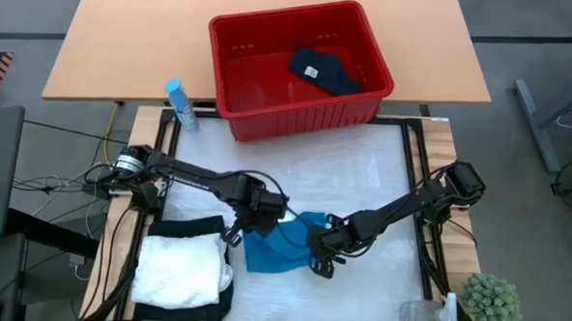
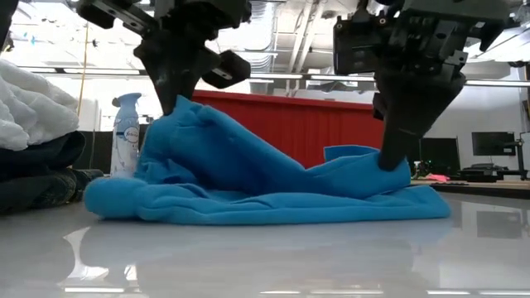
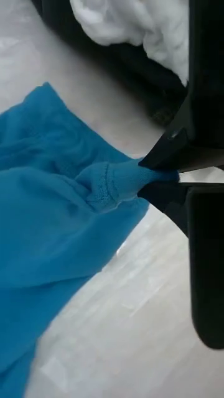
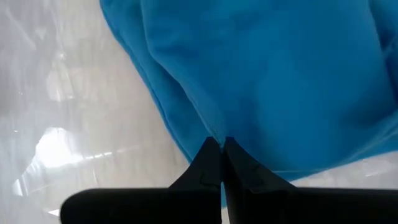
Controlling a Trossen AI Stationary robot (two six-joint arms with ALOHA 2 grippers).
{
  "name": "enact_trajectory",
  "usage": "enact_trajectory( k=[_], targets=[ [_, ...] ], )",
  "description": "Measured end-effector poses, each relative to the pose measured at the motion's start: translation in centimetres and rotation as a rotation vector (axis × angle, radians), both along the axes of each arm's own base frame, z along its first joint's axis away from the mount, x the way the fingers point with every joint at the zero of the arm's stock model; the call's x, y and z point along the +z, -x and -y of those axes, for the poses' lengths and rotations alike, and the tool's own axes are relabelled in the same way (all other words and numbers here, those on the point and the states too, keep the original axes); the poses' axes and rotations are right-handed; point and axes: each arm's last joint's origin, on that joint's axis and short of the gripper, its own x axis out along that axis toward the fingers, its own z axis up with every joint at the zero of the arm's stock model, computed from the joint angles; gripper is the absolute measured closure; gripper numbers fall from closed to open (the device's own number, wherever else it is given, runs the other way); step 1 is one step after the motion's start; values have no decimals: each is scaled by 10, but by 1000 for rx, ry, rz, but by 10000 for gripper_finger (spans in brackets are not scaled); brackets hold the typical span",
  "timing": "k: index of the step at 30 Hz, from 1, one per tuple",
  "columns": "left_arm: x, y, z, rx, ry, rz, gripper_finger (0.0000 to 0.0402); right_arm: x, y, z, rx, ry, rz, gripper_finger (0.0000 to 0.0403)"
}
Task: Fold Laundry from Bin
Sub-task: Fold the blue shorts from the red bin
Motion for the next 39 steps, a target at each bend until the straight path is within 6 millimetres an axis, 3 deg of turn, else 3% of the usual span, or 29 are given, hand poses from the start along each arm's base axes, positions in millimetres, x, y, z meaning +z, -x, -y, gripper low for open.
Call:
enact_trajectory(
  k=[12, 20, 31, 39],
  targets=[
    [4, -10, 45, 35, 54, 163, 399, -14, 12, 1, -58, -1, -73, 381],
    [-13, -18, 82, 32, 140, 193, 384, -29, 21, 3, -51, 10, -94, 380],
    [-13, -28, 91, -1, 229, 275, 371, -29, 12, 19, -83, 39, -50, 376],
    [-12, -28, 90, 7, 234, 275, 370, -29, 12, 26, -112, 69, -62, 324]
  ],
)
